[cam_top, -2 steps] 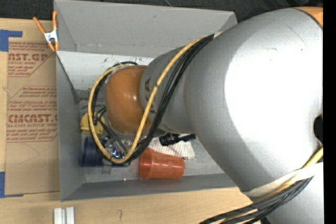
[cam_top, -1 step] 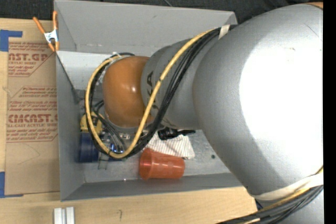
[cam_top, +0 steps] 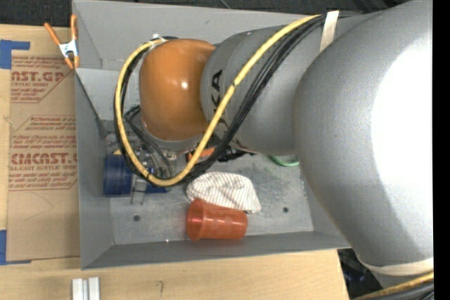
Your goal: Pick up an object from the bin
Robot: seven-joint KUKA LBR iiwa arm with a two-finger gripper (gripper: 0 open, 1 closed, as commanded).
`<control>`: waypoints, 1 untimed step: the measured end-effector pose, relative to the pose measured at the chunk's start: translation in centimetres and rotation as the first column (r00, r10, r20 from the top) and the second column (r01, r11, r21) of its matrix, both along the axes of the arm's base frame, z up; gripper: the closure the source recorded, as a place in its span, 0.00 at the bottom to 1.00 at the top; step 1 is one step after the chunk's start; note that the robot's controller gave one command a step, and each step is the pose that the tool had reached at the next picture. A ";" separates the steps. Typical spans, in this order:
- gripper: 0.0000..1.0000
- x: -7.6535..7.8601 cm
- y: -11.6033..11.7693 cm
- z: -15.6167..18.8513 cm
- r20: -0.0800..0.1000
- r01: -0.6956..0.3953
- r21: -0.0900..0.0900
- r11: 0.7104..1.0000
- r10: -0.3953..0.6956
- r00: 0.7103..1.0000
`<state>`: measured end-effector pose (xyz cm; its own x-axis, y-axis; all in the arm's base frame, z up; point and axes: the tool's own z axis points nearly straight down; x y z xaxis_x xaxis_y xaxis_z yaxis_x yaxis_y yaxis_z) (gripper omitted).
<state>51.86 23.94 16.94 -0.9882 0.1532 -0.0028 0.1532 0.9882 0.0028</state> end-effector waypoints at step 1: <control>1.00 1.5 -2.4 -4.7 0.001 0.009 -0.001 1.000 -0.009 1.000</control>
Offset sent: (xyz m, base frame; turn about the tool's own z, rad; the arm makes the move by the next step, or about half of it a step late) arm 0.0310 -0.0103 0.0466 0.0047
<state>53.34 21.54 12.22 -0.9867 0.1624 -0.0036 0.1624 0.9867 0.0021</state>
